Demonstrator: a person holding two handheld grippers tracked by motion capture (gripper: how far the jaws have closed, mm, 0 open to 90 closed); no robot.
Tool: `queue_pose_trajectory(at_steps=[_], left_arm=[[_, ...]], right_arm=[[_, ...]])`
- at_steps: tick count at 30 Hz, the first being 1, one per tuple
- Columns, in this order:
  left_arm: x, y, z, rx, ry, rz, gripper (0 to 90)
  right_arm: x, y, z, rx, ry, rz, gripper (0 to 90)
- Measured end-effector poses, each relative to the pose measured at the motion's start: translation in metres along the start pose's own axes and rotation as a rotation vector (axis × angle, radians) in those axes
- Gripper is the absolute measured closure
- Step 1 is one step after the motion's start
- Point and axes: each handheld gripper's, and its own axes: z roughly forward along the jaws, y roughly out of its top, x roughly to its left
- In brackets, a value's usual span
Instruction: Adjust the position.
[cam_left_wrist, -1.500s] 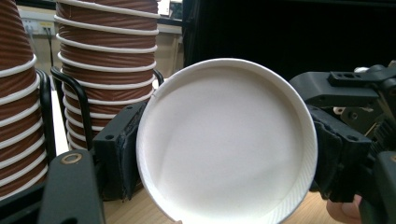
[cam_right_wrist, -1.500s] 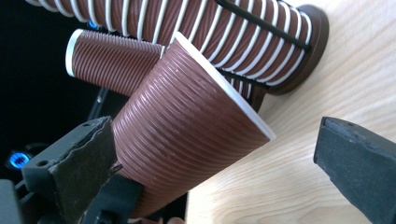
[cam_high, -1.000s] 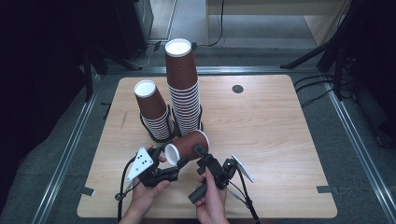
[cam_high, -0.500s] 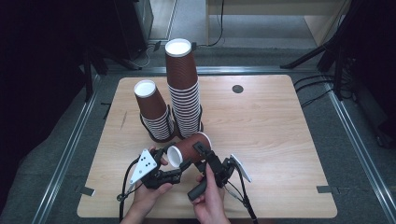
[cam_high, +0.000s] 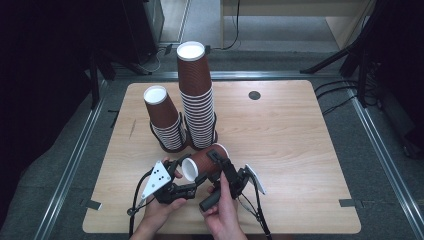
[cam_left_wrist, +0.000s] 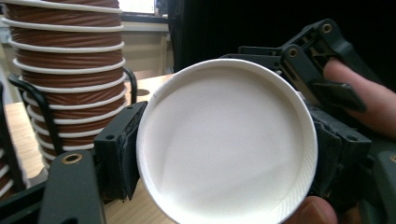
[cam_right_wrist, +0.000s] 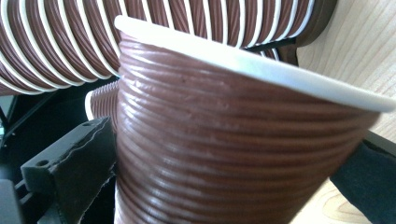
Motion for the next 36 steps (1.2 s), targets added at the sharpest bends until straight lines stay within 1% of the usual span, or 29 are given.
queue_pose_trajectory(at_steps=[2,4,6,7,12,14,16,17,19,20,24,25,26,27,28,30,31,32,34,35,36], left_arm=[[-0.003,-0.001,0.001,-0.003,-0.002,0.01,23.1],[-0.003,-0.001,0.002,-0.005,-0.003,0.011,23.1],[-0.003,-0.001,0.002,-0.009,-0.003,0.011,23.1],[-0.003,-0.001,0.001,-0.009,-0.002,0.011,23.1],[-0.002,-0.001,0.001,-0.005,-0.001,0.015,23.2],[-0.003,-0.002,0.002,-0.003,-0.004,0.019,23.1],[-0.003,-0.002,0.002,-0.004,-0.003,0.02,23.2],[-0.003,-0.001,0.002,-0.005,0.0,0.022,23.1],[-0.003,-0.002,0.002,-0.004,0.0,0.02,23.0],[-0.003,-0.002,0.002,-0.004,0.0,0.02,22.9],[-0.003,-0.002,0.002,-0.01,-0.002,0.023,22.5],[-0.002,-0.002,0.002,-0.01,-0.01,0.014,22.2],[-0.002,-0.002,0.002,-0.01,-0.01,0.014,22.0],[-0.001,-0.001,0.002,0.005,-0.016,0.005,21.6],[-0.001,-0.001,0.002,0.012,-0.016,0.003,21.4],[-0.002,0.0,0.002,0.029,-0.009,0.013,20.0],[-0.003,0.0,0.002,0.034,-0.008,0.015,17.5],[-0.003,0.0,0.002,0.048,-0.015,0.009,14.0],[-0.003,0.0,0.002,0.056,-0.019,0.001,10.7],[-0.002,0.001,0.002,0.068,-0.016,-0.007,10.7],[-0.001,0.002,0.002,0.077,-0.017,-0.021,2.0]], right_arm=[[0.0,0.001,0.0,-0.006,0.012,0.01,0.0],[0.0,0.002,-0.001,-0.001,0.012,0.01,0.0],[0.0,0.002,-0.002,-0.012,0.019,0.006,0.0],[0.001,0.003,-0.002,-0.014,0.026,0.014,0.0],[-0.001,0.004,0.0,0.0,0.038,0.034,0.0],[-0.003,0.004,0.002,0.013,0.046,0.056,0.0],[-0.003,0.004,0.002,0.014,0.05,0.059,0.5],[-0.003,0.004,0.001,0.007,0.016,0.06,8.8],[-0.002,0.004,0.001,0.007,0.019,0.072,9.7],[-0.002,0.003,0.001,0.004,0.014,0.066,10.2],[-0.001,0.003,0.0,-0.001,0.025,0.047,11.5],[0.0,0.003,-0.001,0.0,0.024,0.036,11.9],[0.0,0.003,-0.001,0.0,0.024,0.036,11.9],[0.001,0.002,-0.002,-0.011,0.019,0.01,12.5],[0.001,0.002,-0.002,-0.014,0.019,0.002,12.7],[0.001,0.001,-0.003,-0.02,0.014,-0.012,12.8],[0.002,0.0,-0.003,-0.026,0.016,-0.019,12.7],[0.003,-0.001,-0.003,-0.029,0.018,-0.031,12.8],[0.007,-0.003,-0.003,-0.033,0.018,-0.059,12.7],[0.007,-0.003,-0.003,-0.033,0.018,-0.059,12.7],[0.009,-0.004,-0.004,-0.039,0.013,-0.093,12.7]])
